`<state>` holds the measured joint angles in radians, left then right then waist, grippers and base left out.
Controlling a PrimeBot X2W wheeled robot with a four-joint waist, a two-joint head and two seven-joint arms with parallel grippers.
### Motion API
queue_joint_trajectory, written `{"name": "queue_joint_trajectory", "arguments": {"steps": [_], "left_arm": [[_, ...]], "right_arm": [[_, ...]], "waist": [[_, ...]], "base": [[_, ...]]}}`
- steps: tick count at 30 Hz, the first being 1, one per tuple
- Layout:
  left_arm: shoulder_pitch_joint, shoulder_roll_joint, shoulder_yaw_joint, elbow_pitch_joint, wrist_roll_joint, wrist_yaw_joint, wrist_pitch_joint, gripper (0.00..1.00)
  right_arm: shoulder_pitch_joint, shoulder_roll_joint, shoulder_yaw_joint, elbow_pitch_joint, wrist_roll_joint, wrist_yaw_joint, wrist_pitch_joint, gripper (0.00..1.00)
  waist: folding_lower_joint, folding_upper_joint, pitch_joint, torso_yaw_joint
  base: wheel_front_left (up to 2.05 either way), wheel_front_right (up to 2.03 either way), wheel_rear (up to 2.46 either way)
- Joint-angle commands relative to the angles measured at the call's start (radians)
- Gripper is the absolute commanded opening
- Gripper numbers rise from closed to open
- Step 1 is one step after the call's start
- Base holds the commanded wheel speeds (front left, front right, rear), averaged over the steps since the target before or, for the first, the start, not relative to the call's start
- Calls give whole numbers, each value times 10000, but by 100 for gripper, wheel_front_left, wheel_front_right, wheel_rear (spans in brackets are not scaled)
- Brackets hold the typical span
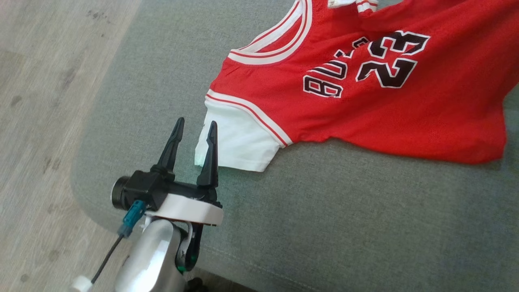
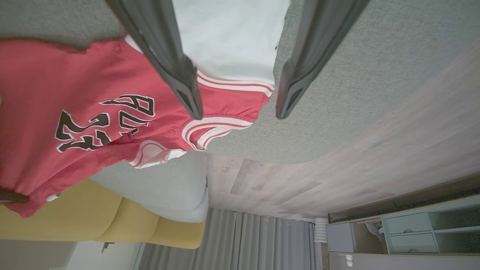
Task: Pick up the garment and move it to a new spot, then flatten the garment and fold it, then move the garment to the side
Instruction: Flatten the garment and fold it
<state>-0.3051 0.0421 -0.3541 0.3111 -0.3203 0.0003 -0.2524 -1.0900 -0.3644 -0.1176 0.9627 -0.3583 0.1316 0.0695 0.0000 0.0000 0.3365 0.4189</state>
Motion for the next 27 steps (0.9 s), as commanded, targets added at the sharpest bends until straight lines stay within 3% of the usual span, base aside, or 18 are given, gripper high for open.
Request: {"name": "queue_joint_trajectory", "arguments": {"steps": [1, 2, 3, 7, 12, 17, 20, 25, 27], "left_arm": [[-309, 82, 342, -336, -73, 47, -93, 100], [-316, 82, 331, -328, -81, 52, -93, 100], [-321, 82, 312, -326, -91, 61, -93, 100], [-352, 82, 303, -328, -88, 94, -93, 100], [-267, 82, 592, -237, 175, 31, -93, 100], [-66, 82, 926, -164, 381, -27, -93, 100], [222, 121, 1281, -88, 532, -80, -93, 100], [551, 157, 1549, -30, 733, -140, -93, 100], [662, 154, 1621, -4, 779, -167, -93, 100]], "right_arm": [[-461, 78, 50, -313, -266, -9, -326, 0], [-510, 113, 51, -336, -414, -9, -529, 35], [-547, 146, -32, -330, -517, -9, -676, 100], [-485, 479, -642, -394, -945, -9, -1361, 100], [104, 1464, -1361, -308, -994, -9, -2364, 100], [810, 2395, -1461, -230, -479, -9, -3097, 100], [1913, 3005, -1177, -884, 672, -9, -3298, 100], [4557, 3134, 247, -3124, 3763, -9, -3309, 100], [5910, 3137, 952, -3935, 4499, -9, -3310, 100]], "waist": [[0, 0, 35, 16], [0, 0, 39, 17], [0, 0, 35, 13], [0, 0, -44, -106], [0, 0, -441, -614], [0, 0, -986, -1285], [0, 0, -1547, -2097], [0, 0, -2072, -2914], [0, 0, -2214, -3158]], "base": [[0, 0, 0], [0, 0, 0], [0, 0, 0], [0, 0, 0], [0, 0, 0], [0, 0, 0], [0, 0, 0], [0, 0, 0], [0, 0, 0]]}}
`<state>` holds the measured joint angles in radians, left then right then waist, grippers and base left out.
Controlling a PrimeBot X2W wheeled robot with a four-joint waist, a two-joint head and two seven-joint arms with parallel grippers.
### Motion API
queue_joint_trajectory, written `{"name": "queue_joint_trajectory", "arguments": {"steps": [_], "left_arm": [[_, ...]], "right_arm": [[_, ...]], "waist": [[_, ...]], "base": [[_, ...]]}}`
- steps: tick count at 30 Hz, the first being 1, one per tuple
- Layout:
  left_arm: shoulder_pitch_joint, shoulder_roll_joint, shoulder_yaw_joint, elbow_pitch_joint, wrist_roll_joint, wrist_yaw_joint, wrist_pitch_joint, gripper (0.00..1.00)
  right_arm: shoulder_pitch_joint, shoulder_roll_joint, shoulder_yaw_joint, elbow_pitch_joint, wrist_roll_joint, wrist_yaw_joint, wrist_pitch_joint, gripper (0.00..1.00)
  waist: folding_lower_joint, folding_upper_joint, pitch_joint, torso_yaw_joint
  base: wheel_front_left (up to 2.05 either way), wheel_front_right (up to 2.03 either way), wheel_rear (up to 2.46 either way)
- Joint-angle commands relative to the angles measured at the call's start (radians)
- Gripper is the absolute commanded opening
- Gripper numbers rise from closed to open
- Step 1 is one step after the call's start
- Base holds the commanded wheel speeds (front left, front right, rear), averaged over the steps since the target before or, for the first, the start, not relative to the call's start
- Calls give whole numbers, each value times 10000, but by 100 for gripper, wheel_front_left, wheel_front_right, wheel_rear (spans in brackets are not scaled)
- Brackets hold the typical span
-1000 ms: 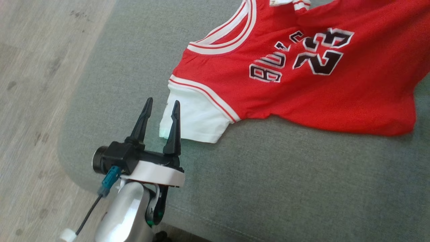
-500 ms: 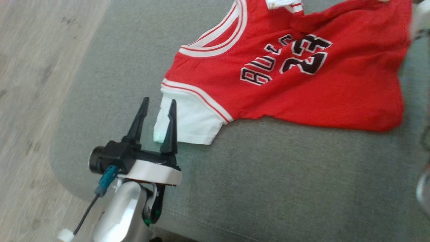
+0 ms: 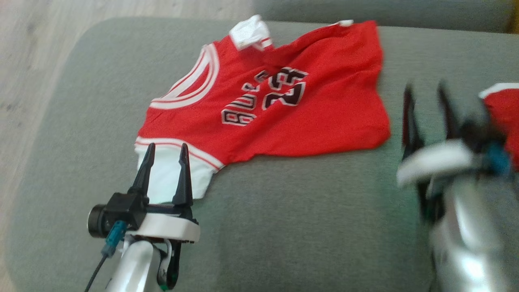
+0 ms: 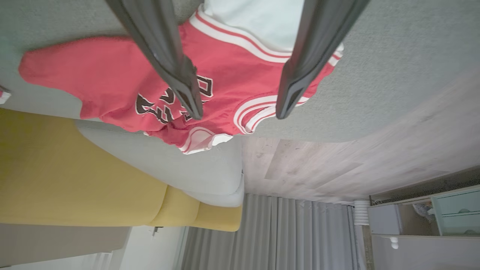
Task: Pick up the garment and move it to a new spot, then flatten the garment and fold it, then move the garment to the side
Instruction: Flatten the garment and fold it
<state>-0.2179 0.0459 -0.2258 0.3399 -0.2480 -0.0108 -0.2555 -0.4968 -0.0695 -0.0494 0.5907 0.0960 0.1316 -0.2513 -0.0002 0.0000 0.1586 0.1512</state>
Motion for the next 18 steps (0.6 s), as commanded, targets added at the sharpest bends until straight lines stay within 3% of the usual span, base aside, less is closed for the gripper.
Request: {"name": "queue_joint_trajectory", "arguments": {"steps": [1, 8, 18], "left_arm": [[-169, 114, 352, -271, 88, -69, -63, 100], [9, 93, 458, -194, 174, -128, -63, 100], [-161, 73, 376, -30, 287, -335, -63, 100]], "right_arm": [[598, 189, 382, -587, 330, -9, -102, 100], [3143, 191, 735, -2092, 1235, -9, -103, 100], [2660, 192, 1053, -1711, 1051, -9, -4, 100]], "waist": [[2, 0, -477, -574], [2, 0, -491, -946], [2, 0, -54, -595]], "base": [[0, 0, 0], [0, 0, 0], [0, 0, 0]]}}
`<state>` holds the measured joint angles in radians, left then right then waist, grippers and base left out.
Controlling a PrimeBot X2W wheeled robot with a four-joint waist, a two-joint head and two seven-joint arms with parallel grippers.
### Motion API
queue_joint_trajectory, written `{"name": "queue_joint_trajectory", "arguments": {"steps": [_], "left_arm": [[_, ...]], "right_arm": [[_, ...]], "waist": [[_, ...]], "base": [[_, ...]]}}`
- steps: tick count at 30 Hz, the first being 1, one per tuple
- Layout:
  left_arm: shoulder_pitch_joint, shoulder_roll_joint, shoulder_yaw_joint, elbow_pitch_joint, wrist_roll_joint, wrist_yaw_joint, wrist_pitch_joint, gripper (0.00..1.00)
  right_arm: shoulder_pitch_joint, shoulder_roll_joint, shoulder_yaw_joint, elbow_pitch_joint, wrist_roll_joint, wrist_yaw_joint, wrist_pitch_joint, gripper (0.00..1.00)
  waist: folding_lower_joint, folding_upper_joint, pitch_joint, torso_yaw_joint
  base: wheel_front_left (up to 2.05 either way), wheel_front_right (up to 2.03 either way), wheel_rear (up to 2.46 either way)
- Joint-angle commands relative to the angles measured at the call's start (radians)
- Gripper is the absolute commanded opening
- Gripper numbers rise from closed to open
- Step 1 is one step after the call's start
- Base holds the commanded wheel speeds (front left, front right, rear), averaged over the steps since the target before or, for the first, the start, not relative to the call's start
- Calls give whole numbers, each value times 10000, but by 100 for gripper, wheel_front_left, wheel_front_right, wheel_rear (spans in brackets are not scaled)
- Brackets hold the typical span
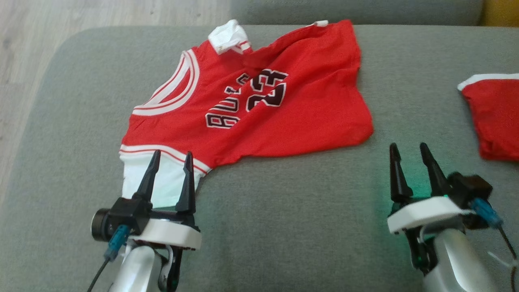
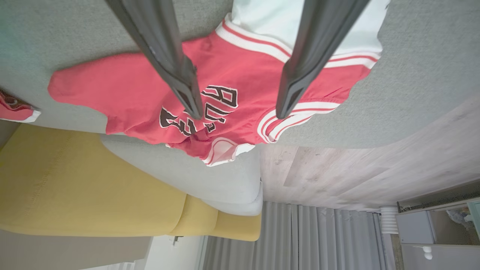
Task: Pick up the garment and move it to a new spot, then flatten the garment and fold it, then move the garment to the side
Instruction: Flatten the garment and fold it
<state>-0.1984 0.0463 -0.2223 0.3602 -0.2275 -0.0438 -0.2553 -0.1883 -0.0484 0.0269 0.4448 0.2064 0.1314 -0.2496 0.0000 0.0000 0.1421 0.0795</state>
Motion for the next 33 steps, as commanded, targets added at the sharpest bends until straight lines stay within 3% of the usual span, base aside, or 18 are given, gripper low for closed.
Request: {"name": "queue_joint_trajectory", "arguments": {"steps": [1, 5, 9, 13, 18, 19, 20, 27, 33], "left_arm": [[-391, 66, 309, -223, 90, -25, -65, 100], [-525, 57, 227, -194, 81, -51, -65, 100], [-598, 51, 161, -148, 65, -82, -65, 100], [-627, 47, 110, -102, 32, -86, -65, 100], [-598, 44, 91, -80, 14, -77, -65, 100], [-588, 43, 103, -78, 9, -63, -65, 100], [-593, 43, 115, -75, 5, -53, -65, 100], [-561, 41, 220, -69, 44, 9, -65, 100], [-349, 41, 321, -98, 71, 42, -65, 100]], "right_arm": [[-566, -19, 352, -100, -46, -7, 72, 100], [-1213, -19, 470, 617, 109, -7, 569, 100], [-1887, -19, 10, 1623, -467, -7, 1060, 100], [-2373, -19, -620, 2650, -854, -7, 1126, 100], [-2711, -19, -566, 3502, -931, -7, 1039, 100], [-2842, -19, -426, 3807, -982, -7, 925, 11], [-2906, -19, -345, 3927, -1054, -7, 849, 0], [-3009, -18, -317, 4254, -1260, -7, 228, 0], [-2439, -18, -1404, 3880, -1951, -7, 19, 0]], "waist": [[0, 0, 185, 208], [0, 0, 435, 589], [0, 0, 602, 974], [0, 0, 642, 1294], [0, 0, 626, 1430], [0, 0, 617, 1433], [0, 0, 614, 1417], [0, 0, 311, 1045], [0, 0, -187, 536]], "base": [[0, 0, 0], [0, 0, 0], [0, 0, 0], [0, 0, 0], [0, 0, 0], [0, 0, 0], [0, 0, 0], [0, 0, 0], [0, 0, 0]]}}
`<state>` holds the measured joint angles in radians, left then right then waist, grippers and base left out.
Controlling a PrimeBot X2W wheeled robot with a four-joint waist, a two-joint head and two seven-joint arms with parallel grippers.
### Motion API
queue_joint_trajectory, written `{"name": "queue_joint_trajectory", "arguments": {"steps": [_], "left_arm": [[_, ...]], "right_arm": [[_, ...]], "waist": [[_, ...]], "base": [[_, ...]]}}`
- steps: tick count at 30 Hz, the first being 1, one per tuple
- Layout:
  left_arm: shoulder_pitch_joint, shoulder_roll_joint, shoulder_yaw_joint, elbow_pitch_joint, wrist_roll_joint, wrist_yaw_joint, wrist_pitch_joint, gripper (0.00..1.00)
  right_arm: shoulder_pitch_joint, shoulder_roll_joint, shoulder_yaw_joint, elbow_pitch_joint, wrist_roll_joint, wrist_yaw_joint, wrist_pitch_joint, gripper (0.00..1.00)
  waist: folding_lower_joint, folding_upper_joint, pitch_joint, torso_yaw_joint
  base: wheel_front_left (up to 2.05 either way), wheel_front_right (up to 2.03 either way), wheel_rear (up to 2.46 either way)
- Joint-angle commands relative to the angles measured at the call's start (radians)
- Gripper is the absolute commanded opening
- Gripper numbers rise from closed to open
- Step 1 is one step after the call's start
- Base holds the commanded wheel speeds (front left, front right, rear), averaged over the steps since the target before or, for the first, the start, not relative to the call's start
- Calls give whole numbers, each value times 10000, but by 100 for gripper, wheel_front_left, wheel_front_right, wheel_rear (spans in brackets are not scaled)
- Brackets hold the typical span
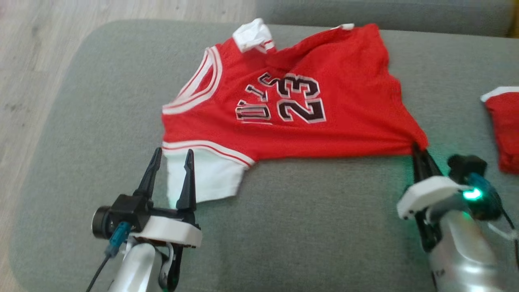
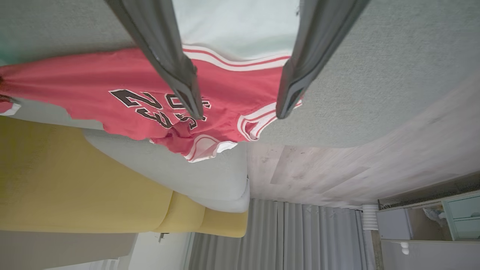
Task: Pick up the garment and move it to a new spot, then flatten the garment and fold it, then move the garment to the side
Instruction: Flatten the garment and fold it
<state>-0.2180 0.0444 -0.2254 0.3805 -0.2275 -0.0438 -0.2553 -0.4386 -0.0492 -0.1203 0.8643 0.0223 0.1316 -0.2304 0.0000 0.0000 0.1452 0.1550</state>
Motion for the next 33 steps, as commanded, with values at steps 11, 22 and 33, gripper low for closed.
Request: {"name": "queue_joint_trajectory", "arguments": {"steps": [11, 22, 33], "left_arm": [[285, 59, 378, -403, -103, 191, -65, 100], [474, 59, 377, -118, -103, 189, -65, 100], [416, 150, 4, 1389, -68, 105, 916, 100]], "right_arm": [[1281, -11, -974, -2201, -548, -9, 94, 100], [2944, -11, 967, -4600, 369, -9, -263, 100], [3187, -11, 942, -5042, 698, -9, -152, 100]], "waist": [[0, 0, -787, -881], [0, 0, -941, -1082], [0, 0, -720, -1348]], "base": [[0, 0, 0], [0, 0, 0], [0, 0, 0]]}}
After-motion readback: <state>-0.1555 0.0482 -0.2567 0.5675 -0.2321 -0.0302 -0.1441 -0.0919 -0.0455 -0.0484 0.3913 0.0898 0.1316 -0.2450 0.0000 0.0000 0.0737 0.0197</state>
